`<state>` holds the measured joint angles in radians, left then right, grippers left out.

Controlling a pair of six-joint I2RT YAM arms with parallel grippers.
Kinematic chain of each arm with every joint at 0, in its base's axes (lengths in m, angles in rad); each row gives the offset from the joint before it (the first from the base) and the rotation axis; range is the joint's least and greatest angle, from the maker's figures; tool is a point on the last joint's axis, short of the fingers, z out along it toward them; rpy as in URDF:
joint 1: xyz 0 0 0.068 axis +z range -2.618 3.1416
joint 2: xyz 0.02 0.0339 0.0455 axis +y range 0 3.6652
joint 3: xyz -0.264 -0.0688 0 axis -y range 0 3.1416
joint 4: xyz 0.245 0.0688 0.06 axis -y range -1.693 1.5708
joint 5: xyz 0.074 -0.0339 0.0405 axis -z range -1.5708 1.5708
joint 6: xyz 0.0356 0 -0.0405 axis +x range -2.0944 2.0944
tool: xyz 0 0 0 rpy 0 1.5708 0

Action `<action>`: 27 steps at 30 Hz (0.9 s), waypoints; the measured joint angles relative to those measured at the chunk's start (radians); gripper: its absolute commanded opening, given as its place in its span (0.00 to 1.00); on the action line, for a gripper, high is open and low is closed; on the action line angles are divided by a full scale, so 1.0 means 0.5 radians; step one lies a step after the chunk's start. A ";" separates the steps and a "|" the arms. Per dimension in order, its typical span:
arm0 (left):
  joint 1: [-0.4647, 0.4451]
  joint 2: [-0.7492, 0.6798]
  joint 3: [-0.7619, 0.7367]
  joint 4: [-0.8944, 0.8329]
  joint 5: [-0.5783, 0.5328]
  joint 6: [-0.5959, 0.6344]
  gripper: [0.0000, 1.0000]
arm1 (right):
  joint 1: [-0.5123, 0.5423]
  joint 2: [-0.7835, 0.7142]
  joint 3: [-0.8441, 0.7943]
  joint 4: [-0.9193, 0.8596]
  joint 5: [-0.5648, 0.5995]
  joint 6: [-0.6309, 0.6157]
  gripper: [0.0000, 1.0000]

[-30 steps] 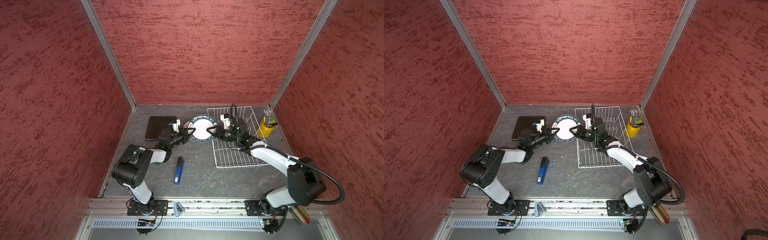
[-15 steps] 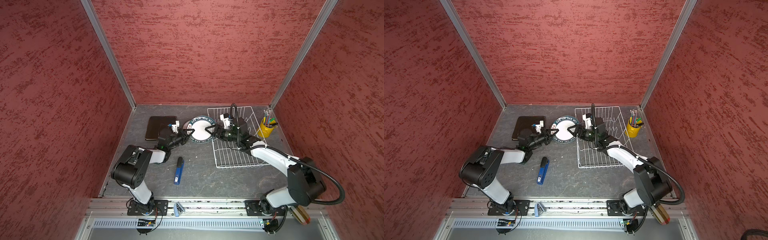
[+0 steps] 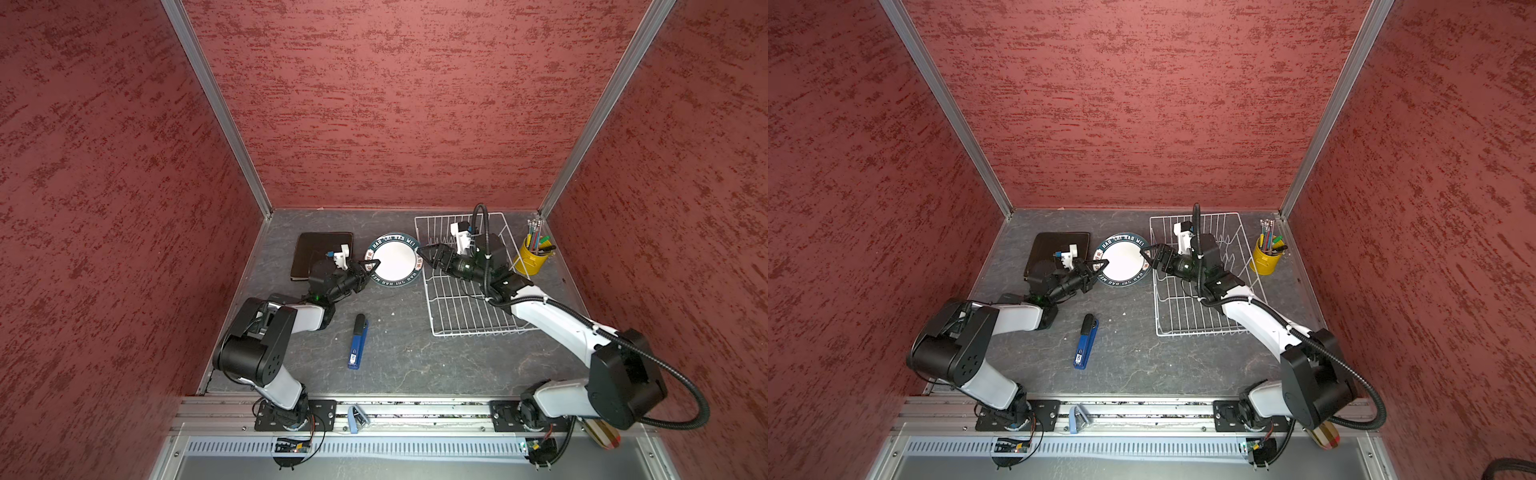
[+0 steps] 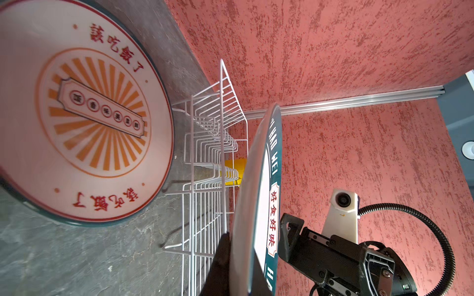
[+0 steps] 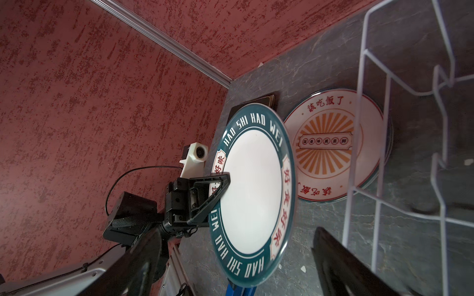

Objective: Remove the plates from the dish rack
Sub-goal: 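Open the right gripper and draw it back while the left gripper holds the plate, then lower the green-rimmed plate onto the sunburst plate stack with the left gripper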

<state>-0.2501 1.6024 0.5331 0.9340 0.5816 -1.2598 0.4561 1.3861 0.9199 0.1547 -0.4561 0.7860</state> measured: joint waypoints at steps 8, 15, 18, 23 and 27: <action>0.054 -0.022 -0.027 -0.214 -0.083 0.085 0.00 | -0.004 -0.008 -0.027 -0.031 0.062 -0.026 0.94; 0.055 -0.115 0.033 -0.564 -0.174 0.301 0.00 | -0.004 -0.037 -0.046 -0.065 0.099 -0.062 0.94; 0.056 -0.115 0.087 -0.663 -0.198 0.371 0.00 | -0.004 -0.061 -0.055 -0.079 0.123 -0.081 0.94; 0.072 -0.069 0.163 -0.718 -0.217 0.446 0.00 | -0.005 -0.106 -0.073 -0.107 0.184 -0.117 0.94; 0.098 0.071 0.230 -0.723 -0.211 0.469 0.00 | -0.005 -0.150 -0.111 -0.129 0.262 -0.141 0.95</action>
<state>-0.2008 1.6379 0.6483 0.5728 0.4763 -1.0252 0.4534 1.3113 0.8646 0.0902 -0.3248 0.7155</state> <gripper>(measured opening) 0.096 0.943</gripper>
